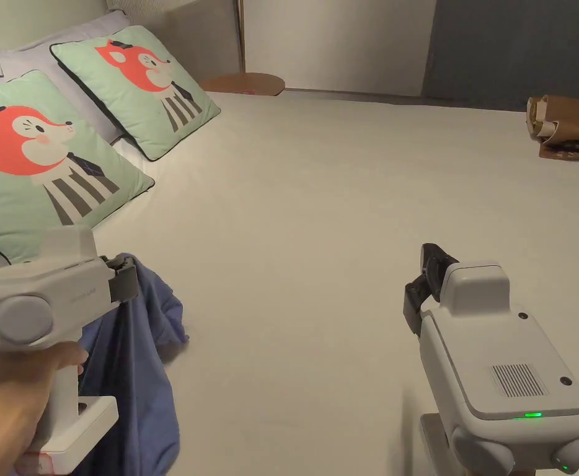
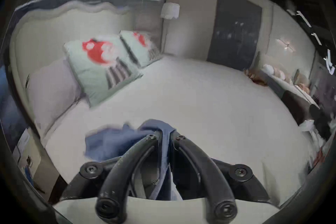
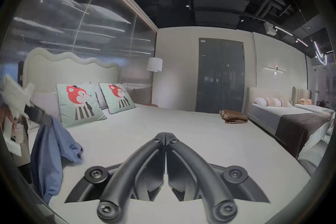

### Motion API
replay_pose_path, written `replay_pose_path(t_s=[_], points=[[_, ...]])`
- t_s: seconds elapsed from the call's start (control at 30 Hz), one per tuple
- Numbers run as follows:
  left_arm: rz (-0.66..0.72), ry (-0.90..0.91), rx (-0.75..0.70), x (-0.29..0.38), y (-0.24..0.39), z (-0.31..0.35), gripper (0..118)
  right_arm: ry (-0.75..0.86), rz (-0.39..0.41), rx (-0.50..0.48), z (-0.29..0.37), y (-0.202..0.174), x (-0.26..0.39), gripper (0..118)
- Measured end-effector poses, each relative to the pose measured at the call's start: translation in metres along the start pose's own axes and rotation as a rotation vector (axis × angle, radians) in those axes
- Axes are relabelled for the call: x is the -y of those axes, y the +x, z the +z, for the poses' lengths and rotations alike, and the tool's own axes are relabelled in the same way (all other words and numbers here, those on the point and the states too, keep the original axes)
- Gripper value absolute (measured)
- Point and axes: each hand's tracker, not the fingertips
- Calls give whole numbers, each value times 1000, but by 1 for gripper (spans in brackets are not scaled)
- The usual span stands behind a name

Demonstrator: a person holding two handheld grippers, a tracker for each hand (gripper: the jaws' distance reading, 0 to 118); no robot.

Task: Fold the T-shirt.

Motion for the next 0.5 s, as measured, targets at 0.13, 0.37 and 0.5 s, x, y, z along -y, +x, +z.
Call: replay_pose_path(t_s=[0.13,0.37,0.5], points=[[-59,91,137,-43,58,11,2,16,-3,64,14,28,-5,1],[-167,172,365,-82,175,18,2,56,-13,193,45,84,-15,1],[-229,182,488,-81,242,24,2,74,-14,268,69,114,-22,1]])
